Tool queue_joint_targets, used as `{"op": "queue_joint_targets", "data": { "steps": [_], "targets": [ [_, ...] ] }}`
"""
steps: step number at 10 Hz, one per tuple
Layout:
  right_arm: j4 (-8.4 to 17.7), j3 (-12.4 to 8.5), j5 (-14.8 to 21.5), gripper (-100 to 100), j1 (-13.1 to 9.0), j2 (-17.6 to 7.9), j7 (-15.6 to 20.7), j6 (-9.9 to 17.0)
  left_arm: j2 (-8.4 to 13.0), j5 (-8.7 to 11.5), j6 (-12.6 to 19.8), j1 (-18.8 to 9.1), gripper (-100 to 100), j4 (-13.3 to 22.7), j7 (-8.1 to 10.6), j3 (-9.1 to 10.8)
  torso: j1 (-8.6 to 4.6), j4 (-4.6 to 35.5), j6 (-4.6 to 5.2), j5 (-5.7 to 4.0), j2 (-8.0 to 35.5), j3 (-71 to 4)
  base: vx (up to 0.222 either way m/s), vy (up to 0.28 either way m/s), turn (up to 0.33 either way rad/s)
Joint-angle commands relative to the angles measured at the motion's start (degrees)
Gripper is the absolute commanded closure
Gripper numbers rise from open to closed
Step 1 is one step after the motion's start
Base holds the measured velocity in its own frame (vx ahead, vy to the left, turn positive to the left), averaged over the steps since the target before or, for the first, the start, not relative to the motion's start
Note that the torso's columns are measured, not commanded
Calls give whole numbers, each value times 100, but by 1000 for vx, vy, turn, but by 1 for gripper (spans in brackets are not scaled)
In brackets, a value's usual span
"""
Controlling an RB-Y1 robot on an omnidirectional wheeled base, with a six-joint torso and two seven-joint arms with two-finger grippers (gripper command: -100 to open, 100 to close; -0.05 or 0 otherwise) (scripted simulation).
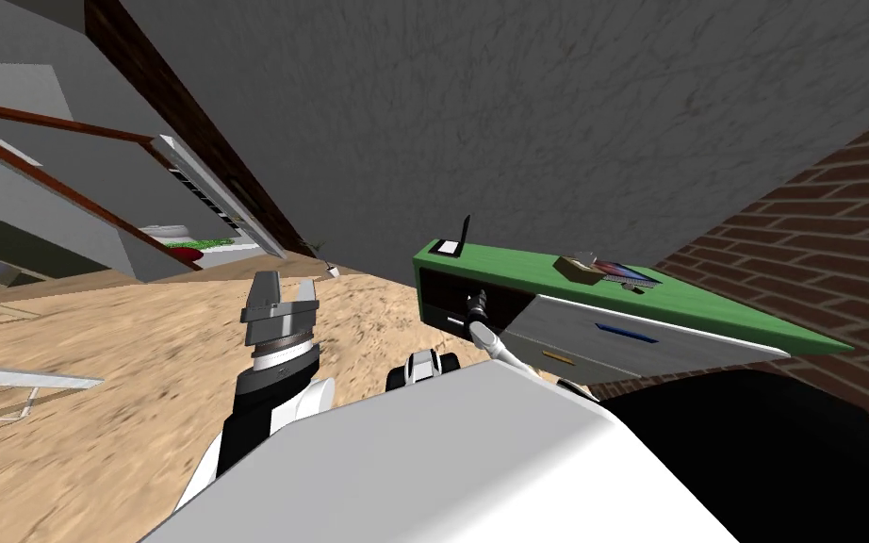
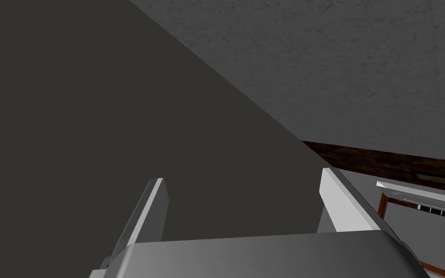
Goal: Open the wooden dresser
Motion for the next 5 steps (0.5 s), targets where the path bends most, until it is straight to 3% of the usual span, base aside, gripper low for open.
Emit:
{"op": "queue_joint_targets", "data": {
  "steps": [1, 2, 3, 4, 5],
  "targets": [
    [423, -201, 307, -100, -348, 281, -82, -354, 0, 0, 0, 0, 0, 0, 0, 0, 0, -1, 0, 0, -4, -2, -25, 8, -233],
    [627, -201, 307, -100, -459, 281, -82, -435, 0, 0, 0, 1, 0, 0, 0, 0, -1, -1, 5, 0, -2, -2, -28, 12, -158],
    [856, -385, 562, -100, -698, 516, -129, -649, 0, 0, 0, 0, 0, 0, 0, 0, 1, -1, 0, 0, -1, -1, -47, 16, -257],
    [1006, -385, 562, -100, -840, 527, -129, -785, 0, 0, 0, 0, 0, 0, 0, 0, 3, 1, 4, 1, 5, 2, -46, 20, -130],
    [1243, -569, 816, -100, -1068, 769, -176, -966, 0, 0, 0, 0, 0, 0, 0, 0, 4, 1, -2, 1, 1, 1, -49, 16, -239]
  ]
}}
